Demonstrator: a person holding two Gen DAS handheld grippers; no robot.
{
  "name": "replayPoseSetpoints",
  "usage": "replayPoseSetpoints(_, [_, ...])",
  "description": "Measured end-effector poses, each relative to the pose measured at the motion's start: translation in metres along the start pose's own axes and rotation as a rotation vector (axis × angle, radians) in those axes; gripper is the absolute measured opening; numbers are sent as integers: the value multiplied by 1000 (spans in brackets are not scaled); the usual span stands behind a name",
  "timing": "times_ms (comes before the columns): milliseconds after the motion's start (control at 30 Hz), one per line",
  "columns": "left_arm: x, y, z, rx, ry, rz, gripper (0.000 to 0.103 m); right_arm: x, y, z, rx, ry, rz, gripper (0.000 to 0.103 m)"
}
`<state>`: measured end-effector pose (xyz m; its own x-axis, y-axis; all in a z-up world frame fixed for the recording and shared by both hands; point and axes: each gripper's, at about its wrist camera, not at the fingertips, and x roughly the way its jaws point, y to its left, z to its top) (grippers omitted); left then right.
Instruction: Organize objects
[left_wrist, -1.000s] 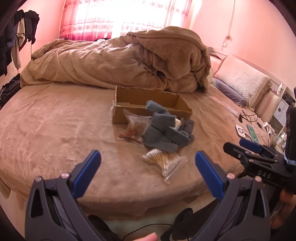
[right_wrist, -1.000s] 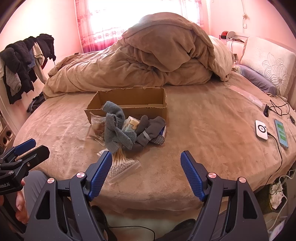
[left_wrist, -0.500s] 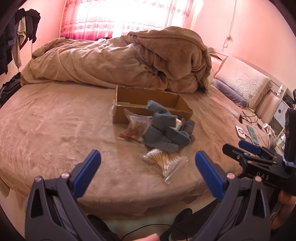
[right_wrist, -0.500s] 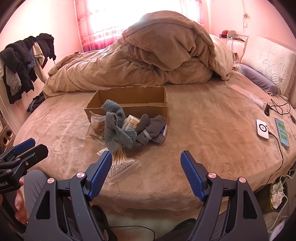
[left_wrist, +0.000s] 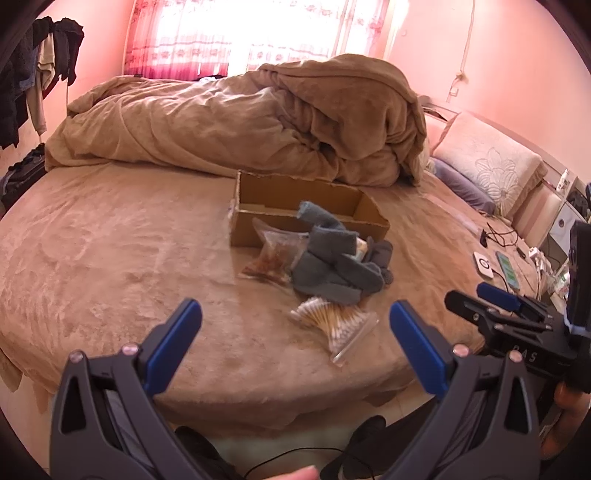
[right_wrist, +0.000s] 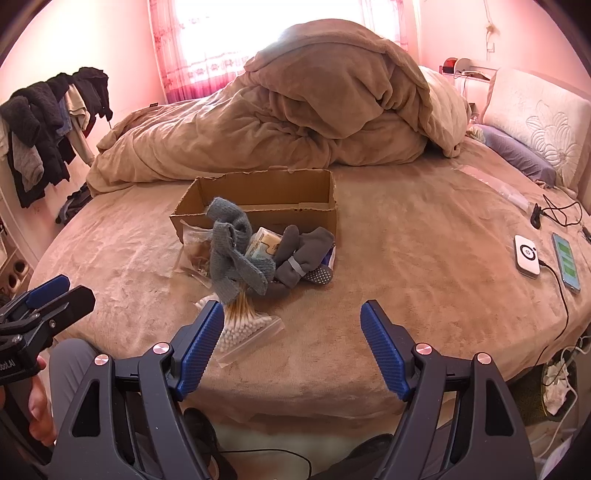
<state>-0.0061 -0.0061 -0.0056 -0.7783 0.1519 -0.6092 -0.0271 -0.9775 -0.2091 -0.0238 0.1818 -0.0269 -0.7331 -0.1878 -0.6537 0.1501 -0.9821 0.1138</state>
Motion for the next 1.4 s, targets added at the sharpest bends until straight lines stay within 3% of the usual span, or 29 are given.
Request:
replayPoseSetpoints(800, [20,-8,2,21,29,11,102,11,-9,2,16,23,18,79])
replayPoseSetpoints(1400, [115,-26,-16,-18,192,-64,102,60,-54,2,13,74,14,79])
